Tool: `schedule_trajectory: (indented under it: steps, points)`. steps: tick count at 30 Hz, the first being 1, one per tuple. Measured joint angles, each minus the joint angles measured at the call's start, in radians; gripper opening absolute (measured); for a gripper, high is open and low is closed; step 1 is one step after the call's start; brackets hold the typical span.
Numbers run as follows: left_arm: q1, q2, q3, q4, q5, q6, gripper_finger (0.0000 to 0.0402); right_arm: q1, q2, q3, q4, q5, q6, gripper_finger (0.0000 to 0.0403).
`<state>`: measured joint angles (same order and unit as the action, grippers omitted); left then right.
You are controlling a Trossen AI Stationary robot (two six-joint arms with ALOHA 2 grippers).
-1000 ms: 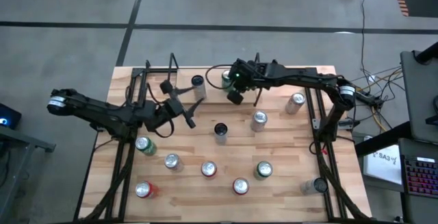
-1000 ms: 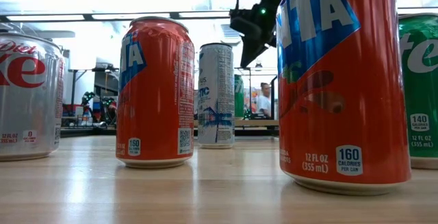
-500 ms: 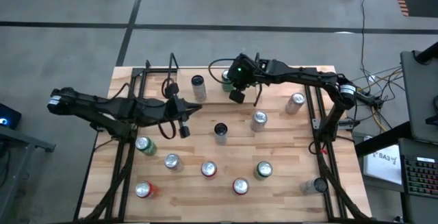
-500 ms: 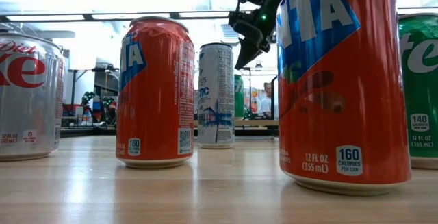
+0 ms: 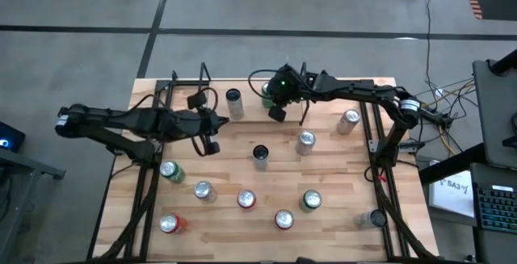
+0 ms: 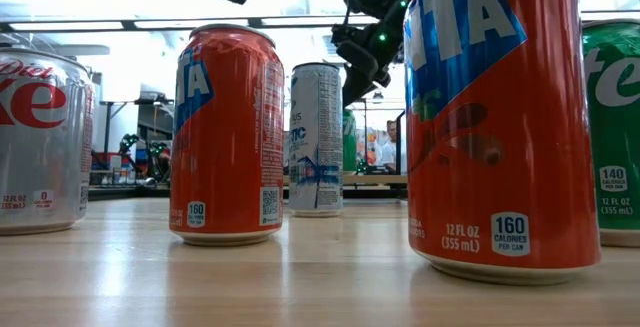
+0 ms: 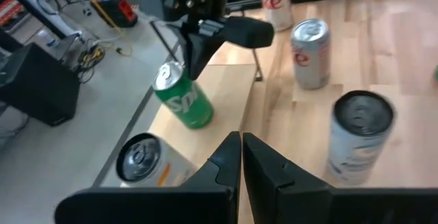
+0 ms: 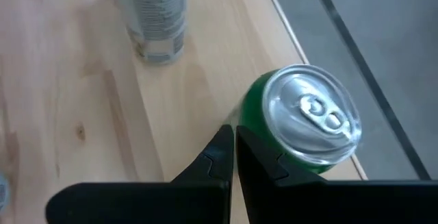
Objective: Sort soda cans
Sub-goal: Put the right green soda can on the shelf
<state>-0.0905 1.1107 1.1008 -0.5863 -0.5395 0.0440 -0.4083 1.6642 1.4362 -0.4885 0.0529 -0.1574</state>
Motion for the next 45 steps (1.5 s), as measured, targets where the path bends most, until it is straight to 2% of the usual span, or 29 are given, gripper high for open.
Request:
schedule_trajectory:
  steps: [3,10,15,25,34,37,41,45]
  points:
    - [0.028,0.000,-0.004,0.001,0.005,0.020,0.0000,-0.014,0.000,-0.001,0.012,0.000,0.000,0.0009]
    - [0.103,0.001,-0.016,0.038,0.110,0.052,0.0000,-0.043,0.000,-0.004,0.049,-0.001,-0.009,0.0009]
    - [0.141,0.031,-0.030,0.068,0.139,0.052,0.0000,-0.044,0.000,-0.004,0.062,0.001,-0.018,0.0009]
    - [0.140,0.143,-0.040,0.134,0.142,0.037,0.0000,-0.044,0.000,-0.004,0.014,-0.001,-0.014,0.0009]
    - [0.134,0.150,-0.057,0.218,0.143,0.025,0.0000,-0.044,0.025,-0.006,0.066,0.000,-0.029,0.0009]
    - [0.127,0.145,-0.082,0.292,0.151,0.025,0.0000,-0.044,0.035,-0.006,0.088,-0.001,-0.038,0.0009]
    - [0.107,0.143,-0.147,0.456,0.217,0.000,0.0000,-0.044,0.028,-0.006,0.068,-0.001,-0.031,0.0009]
    - [0.073,0.137,-0.185,0.564,0.221,-0.005,0.0000,-0.042,-0.007,-0.007,0.018,0.000,-0.026,0.0009]
